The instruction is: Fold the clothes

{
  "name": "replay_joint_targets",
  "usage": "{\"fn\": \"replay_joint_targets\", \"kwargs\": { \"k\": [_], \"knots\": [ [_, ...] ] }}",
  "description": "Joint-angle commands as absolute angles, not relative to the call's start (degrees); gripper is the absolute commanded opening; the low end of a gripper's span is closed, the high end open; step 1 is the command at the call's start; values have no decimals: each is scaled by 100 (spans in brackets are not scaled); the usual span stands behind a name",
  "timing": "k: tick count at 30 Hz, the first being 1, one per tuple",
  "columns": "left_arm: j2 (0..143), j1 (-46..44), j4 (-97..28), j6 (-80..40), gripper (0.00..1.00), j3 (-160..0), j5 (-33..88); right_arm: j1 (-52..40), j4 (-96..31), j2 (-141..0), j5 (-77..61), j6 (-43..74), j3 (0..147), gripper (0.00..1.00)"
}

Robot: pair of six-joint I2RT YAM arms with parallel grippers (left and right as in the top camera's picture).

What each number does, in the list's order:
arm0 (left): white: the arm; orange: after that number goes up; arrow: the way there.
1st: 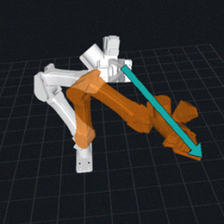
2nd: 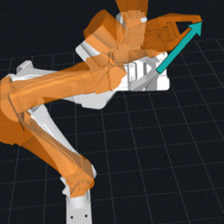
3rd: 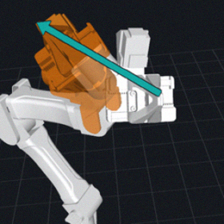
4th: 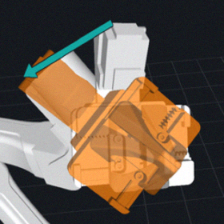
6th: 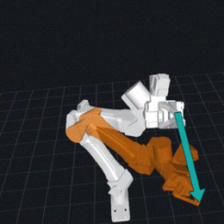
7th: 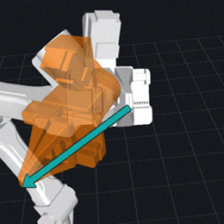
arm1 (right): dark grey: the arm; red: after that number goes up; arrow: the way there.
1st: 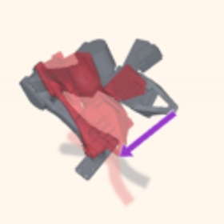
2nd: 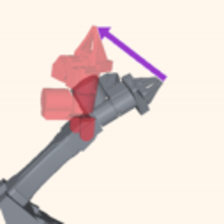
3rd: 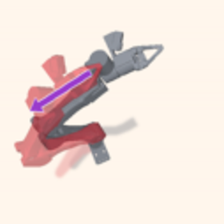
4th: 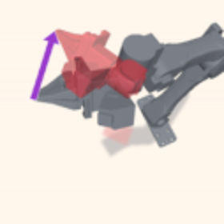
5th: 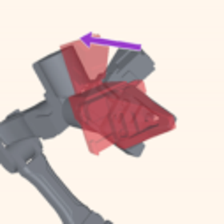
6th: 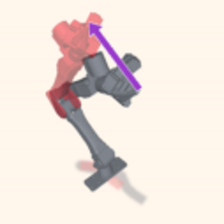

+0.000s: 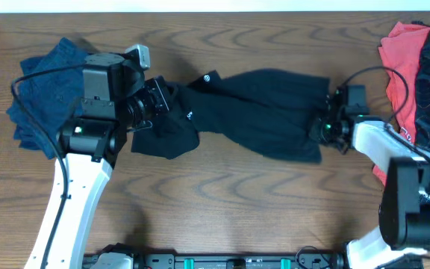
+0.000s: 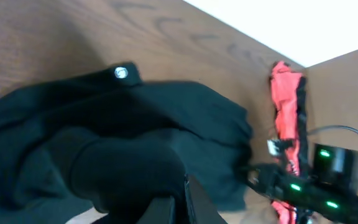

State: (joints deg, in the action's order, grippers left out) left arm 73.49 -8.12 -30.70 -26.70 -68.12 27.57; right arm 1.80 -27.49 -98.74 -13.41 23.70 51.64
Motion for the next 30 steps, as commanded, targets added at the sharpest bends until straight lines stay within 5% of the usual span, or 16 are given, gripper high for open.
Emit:
{"fn": "replay_joint_targets", "kwargs": {
  "k": [1, 9, 12, 15, 30],
  "knots": [
    [7461, -790, -3079, -2421, 6, -6814, 2530, 451, -3380, -9174, -1584, 2213, 5645, 1],
    [7756, -812, -3074, -2377, 6, -6814, 1925, 937, -3476, -9109, -1264, 2375, 6993, 3],
    [7953, -823, -3076, -2379, 6, -6814, 1879, 895, -3288, -9688, -1463, 2342, 7124, 35],
    [8213, -823, -3039, -2379, 6, -6814, 1874, 790, -3347, -10226, -1562, 2152, 7124, 50],
    [8674, -821, -2298, -2257, 6, -6814, 1831, 784, -5192, -10009, -580, 1448, 7050, 58]
  ]
}}
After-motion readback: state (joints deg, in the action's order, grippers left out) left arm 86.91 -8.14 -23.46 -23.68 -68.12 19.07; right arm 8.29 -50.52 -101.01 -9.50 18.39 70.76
